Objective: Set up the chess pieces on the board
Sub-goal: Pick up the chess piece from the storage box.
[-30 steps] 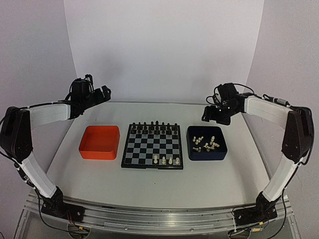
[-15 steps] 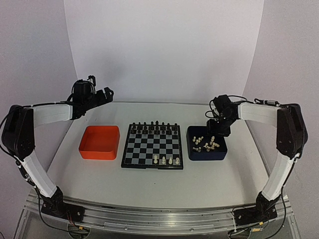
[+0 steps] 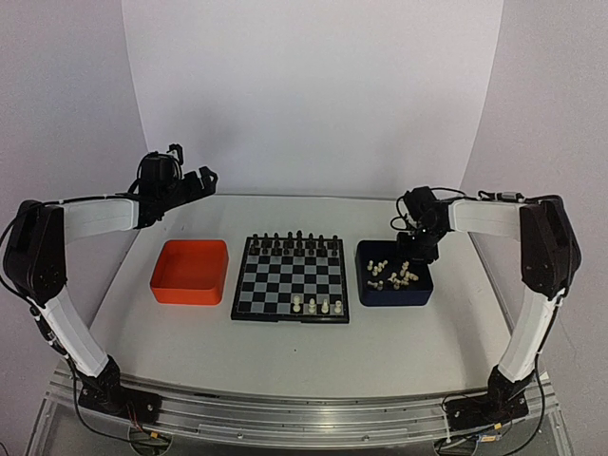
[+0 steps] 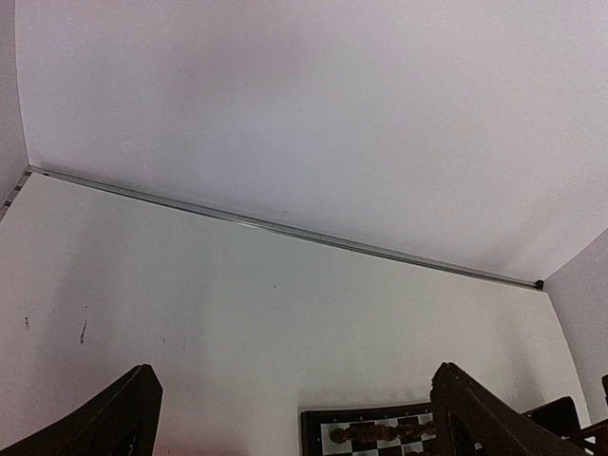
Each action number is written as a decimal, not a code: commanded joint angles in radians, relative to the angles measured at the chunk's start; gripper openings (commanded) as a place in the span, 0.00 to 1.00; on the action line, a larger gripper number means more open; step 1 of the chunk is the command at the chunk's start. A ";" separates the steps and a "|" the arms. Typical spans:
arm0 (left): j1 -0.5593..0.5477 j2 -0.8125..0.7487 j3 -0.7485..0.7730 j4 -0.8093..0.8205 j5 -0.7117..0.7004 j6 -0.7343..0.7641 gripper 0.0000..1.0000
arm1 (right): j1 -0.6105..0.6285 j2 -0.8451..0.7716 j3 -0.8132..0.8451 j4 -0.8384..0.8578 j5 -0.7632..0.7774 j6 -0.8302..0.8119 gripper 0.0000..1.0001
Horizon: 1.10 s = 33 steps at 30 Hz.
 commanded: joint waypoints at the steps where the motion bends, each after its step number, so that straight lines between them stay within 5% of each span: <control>1: -0.004 -0.036 0.005 0.055 -0.001 0.008 1.00 | 0.001 0.026 -0.001 0.012 0.022 -0.001 0.45; 26: -0.004 -0.045 0.001 0.058 0.006 0.009 1.00 | 0.001 0.070 0.022 0.034 0.037 -0.025 0.24; 33: -0.004 -0.049 0.006 0.049 0.013 0.006 1.00 | 0.001 0.051 0.019 0.041 0.044 -0.038 0.06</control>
